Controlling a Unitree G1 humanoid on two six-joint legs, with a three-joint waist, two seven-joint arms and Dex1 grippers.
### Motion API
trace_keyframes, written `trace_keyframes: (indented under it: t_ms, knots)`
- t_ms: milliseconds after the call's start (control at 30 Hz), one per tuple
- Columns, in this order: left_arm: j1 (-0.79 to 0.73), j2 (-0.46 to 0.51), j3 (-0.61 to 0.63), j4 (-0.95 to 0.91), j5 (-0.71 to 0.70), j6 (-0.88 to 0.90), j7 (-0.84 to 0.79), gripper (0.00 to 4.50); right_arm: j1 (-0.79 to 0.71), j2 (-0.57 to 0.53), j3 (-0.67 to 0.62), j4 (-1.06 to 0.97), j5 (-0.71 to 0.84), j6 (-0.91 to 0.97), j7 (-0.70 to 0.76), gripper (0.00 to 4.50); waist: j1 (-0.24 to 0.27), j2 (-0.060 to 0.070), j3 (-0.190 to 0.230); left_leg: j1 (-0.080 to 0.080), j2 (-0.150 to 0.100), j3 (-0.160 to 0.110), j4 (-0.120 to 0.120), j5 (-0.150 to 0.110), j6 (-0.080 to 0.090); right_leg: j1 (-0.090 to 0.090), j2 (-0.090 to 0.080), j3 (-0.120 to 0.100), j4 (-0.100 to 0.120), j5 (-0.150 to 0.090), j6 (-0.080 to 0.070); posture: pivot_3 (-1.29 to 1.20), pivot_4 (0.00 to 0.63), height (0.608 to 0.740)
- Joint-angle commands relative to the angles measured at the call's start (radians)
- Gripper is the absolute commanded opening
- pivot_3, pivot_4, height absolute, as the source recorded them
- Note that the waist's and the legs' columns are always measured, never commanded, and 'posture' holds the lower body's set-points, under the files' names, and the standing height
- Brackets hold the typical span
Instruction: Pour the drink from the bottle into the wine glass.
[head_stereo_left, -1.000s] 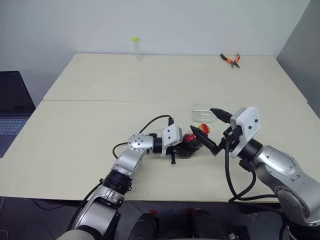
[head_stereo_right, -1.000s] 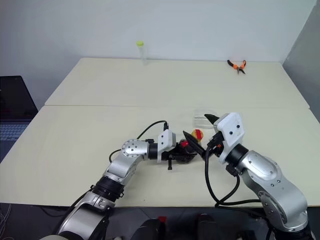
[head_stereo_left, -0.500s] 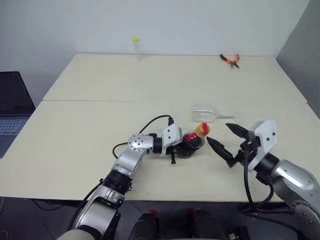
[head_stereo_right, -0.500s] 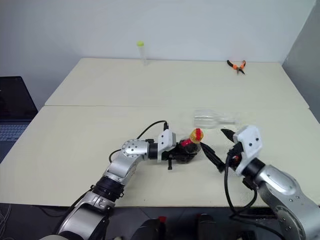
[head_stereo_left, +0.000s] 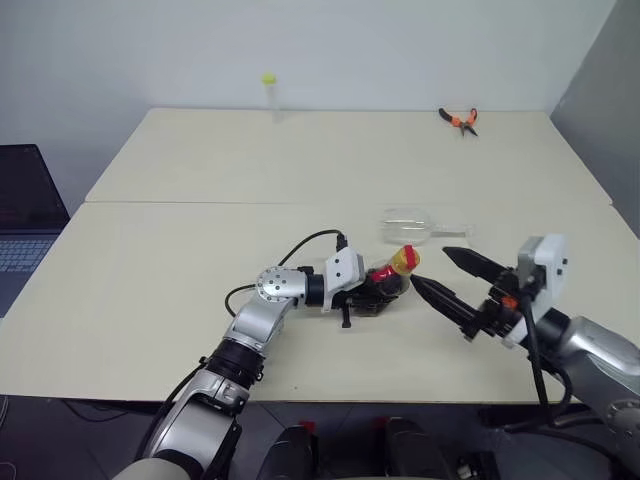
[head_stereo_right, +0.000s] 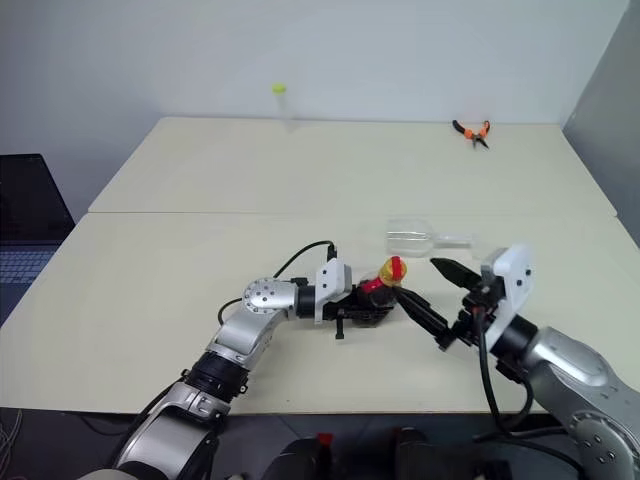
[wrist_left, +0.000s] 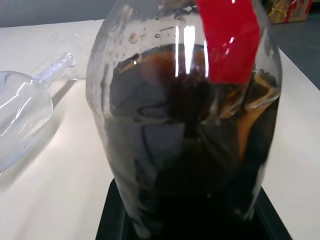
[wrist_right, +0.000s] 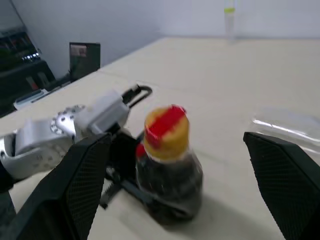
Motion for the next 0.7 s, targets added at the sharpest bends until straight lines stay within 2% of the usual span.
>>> trace_keyframes:
  t_ms: [33, 333, 433, 567, 700]
  knots:
    - [-0.012, 0.0, 0.003, -0.012, -0.003, -0.011, -0.004, 0.85, -0.03, 0.019, 0.043, -0.003, -0.01, 0.001, -0.058, 4.5, 0.001, 0.0, 0.0, 0.0, 0.0, 0.0, 0.0, 0.0, 0.0, 0.0, 0.0, 0.0, 0.0, 0.0, 0.0, 0.0, 0.15, 0.74]
    - [-0.012, 0.0, 0.003, -0.013, -0.001, -0.012, 0.0, 0.85, -0.066, 0.033, 0.097, 0.014, -0.029, -0.016, -0.074, 4.5, 0.0, 0.0, 0.0, 0.0, 0.0, 0.0, 0.0, 0.0, 0.0, 0.0, 0.0, 0.0, 0.0, 0.0, 0.0, 0.0, 0.15, 0.74]
    - [-0.013, -0.001, 0.003, -0.011, 0.0, -0.013, 0.0, 0.85, -0.071, 0.03, 0.111, 0.012, -0.044, -0.016, -0.074, 3.94, 0.0, 0.0, 0.0, 0.0, 0.0, 0.0, 0.0, 0.0, 0.0, 0.0, 0.0, 0.0, 0.0, 0.0, 0.0, 0.0, 0.15, 0.74]
    - [-0.014, -0.002, 0.003, -0.009, 0.0, -0.014, 0.0, 0.85, -0.079, 0.015, 0.142, 0.004, -0.075, -0.012, -0.066, 2.43, 0.0, 0.0, 0.0, 0.0, 0.0, 0.0, 0.0, 0.0, 0.0, 0.0, 0.0, 0.0, 0.0, 0.0, 0.0, 0.0, 0.15, 0.74]
    - [-0.015, -0.005, 0.002, -0.006, 0.0, -0.017, 0.002, 0.84, -0.083, 0.009, 0.153, 0.006, -0.105, -0.022, -0.061, 1.22, 0.0, 0.0, 0.0, 0.0, 0.0, 0.0, 0.0, 0.0, 0.0, 0.0, 0.0, 0.0, 0.0, 0.0, 0.0, 0.0, 0.15, 0.74]
